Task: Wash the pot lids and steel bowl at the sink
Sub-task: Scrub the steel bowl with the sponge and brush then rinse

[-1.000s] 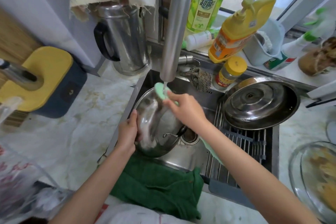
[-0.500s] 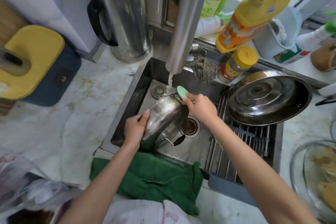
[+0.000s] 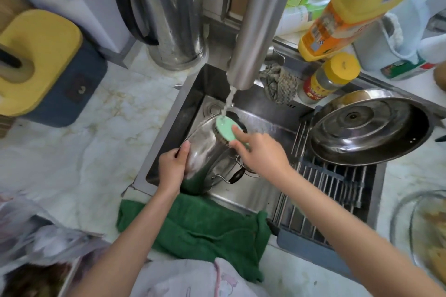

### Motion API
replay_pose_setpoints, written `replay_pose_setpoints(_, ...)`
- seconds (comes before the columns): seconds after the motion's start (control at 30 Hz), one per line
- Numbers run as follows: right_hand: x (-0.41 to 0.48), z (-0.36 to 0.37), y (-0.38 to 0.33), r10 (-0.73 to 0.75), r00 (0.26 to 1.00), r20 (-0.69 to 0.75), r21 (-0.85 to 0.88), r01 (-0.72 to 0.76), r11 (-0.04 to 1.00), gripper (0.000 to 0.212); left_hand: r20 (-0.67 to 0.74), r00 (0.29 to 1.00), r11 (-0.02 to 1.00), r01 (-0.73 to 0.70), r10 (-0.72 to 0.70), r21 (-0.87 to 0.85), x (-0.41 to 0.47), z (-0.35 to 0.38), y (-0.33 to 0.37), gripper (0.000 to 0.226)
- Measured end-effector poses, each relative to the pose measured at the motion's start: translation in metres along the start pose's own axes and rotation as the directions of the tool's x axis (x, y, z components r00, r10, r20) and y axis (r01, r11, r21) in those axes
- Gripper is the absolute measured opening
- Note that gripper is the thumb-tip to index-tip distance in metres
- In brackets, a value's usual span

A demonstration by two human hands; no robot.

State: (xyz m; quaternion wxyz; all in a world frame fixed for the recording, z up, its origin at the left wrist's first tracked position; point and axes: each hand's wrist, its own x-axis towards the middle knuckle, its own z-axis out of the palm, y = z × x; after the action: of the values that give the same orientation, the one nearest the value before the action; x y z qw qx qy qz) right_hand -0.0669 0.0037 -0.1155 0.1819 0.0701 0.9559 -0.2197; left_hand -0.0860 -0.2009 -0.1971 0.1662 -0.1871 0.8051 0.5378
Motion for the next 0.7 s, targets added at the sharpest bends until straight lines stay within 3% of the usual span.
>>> replay_pose_setpoints(0.13, 0.031, -0.039, 0.032, 0.046, 0.998, 0.031, -0.287, -0.036, 0.957, 0.044, 0.043, 0.997, 0.997, -0.065, 0.064, 0.038, -0.007, 0.002, 0.002, 0.055)
replay_pose_setpoints(0.3, 0.013, -0.054, 0.021, -0.218, 0.959, 0.179, -0.417, 0.275, 0.866, 0.046, 0.031, 0.998, 0.998, -0.051, 0.050, 0.037, -0.004, -0.002, -0.002, 0.055)
replay_pose_setpoints(0.4, 0.026, -0.055, 0.033, -0.134, 0.982, 0.134, -0.501, 0.183, 0.846, 0.048, 0.035, 0.998, 0.998, -0.048, 0.047, 0.038, -0.003, -0.003, -0.003, 0.054)
replay_pose_setpoints(0.47, 0.026, -0.056, 0.035, -0.105, 0.987, 0.125, -0.495, 0.154, 0.855, 0.048, 0.030, 0.998, 0.998, -0.047, 0.046, 0.040, -0.004, -0.004, -0.004, 0.053)
replay_pose_setpoints(0.6, 0.013, -0.044, 0.021, -0.275, 0.949, 0.152, -0.377, 0.313, 0.872, 0.045, 0.014, 0.999, 1.000, -0.029, 0.029, 0.006, -0.002, -0.008, -0.005, 0.051)
replay_pose_setpoints(0.7, 0.028, -0.051, 0.031, -0.142, 0.987, 0.076, -0.424, 0.161, 0.891, 0.046, 0.045, 0.998, 0.998, -0.052, 0.050, 0.045, -0.004, -0.006, -0.007, 0.056)
